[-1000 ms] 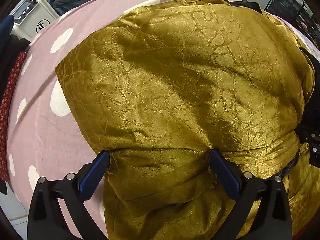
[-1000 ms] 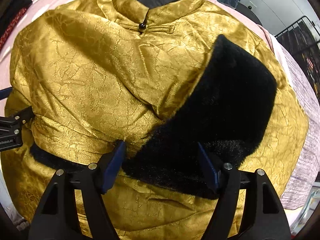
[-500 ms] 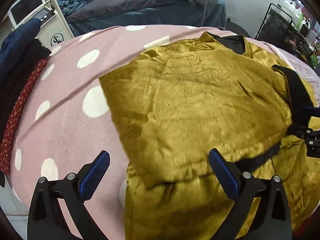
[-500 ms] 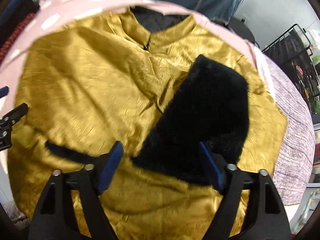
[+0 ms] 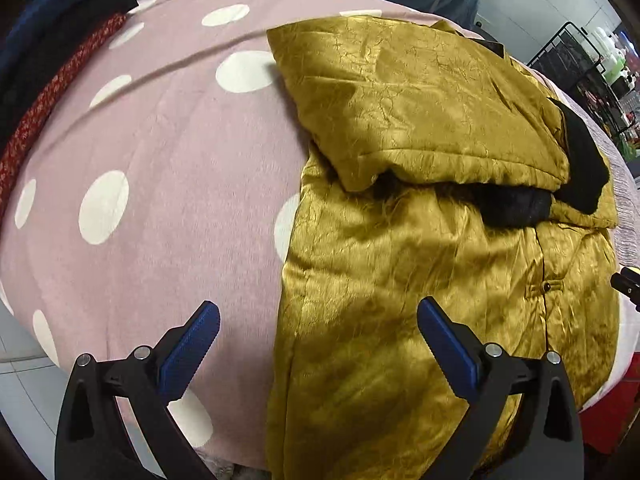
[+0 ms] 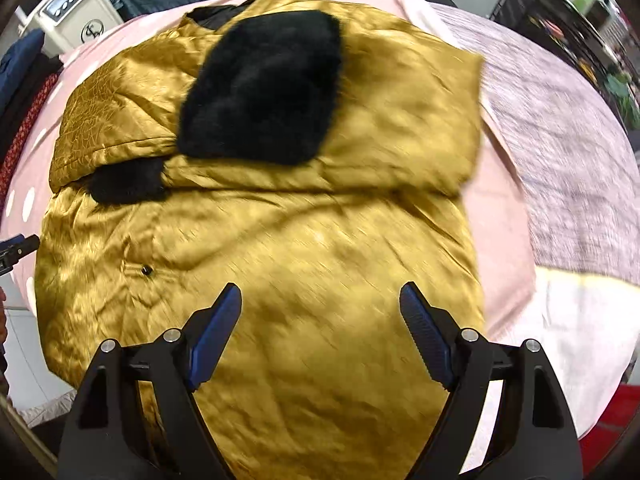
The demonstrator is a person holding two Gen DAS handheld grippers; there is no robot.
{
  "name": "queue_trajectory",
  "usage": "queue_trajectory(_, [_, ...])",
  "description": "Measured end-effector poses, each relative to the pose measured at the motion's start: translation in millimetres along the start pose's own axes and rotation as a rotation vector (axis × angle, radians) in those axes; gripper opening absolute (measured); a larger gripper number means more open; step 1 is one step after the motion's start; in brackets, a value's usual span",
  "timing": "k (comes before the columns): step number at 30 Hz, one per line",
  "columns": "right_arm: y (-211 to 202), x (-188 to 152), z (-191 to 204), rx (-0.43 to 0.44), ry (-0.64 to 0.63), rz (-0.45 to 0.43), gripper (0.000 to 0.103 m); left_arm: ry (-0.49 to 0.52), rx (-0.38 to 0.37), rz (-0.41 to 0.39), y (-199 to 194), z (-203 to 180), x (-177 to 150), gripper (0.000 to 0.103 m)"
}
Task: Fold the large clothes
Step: 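Grasp the jacket hem with both grippers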
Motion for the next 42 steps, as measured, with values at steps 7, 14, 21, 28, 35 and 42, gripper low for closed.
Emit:
queue_trajectory(7, [-22, -39, -67, 0.057, 0.146, -0.012, 0.081, -0.001, -0.039, 0.018, -1, 21, -5, 0.095])
queue_trajectory(14, [-26, -75, -108, 0.180, 0.259, 0.011, 0.081, -0.027, -0.125, 0.042, 2, 35, -24, 0.094])
queue_trajectory(21, [-22, -105, -127, 0.211, 0.295, 0.067, 0.076, -0.001, -0.230, 0.109, 10, 36, -64, 0.092])
queue_trajectory(28, [-13, -113, -146, 0.309, 0.348, 0.131, 0.076, 0.037, -0.285, 0.219, 24, 32, -98, 0.092])
queue_trajectory(35, [-5, -132, -129, 0.295, 0.260, 0.221, 0.063, 0.101, -0.255, 0.244, 26, 9, -123, 0.074])
queue_trajectory(42, [-16, -139, -130, 0.365, 0.273, 0.271, 0.017, 0.019, -0.306, 0.287, 13, 19, -118, 0.014])
Point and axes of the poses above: each gripper's, at about its wrist camera, not at the fingertips, and y roughly the way its jaws point, z to its left, x to its top, the point moved 2 cm from there along y, roughly the way its jaws point, and after that the axes turned 9 degrees about x, right-handed, at the moved point
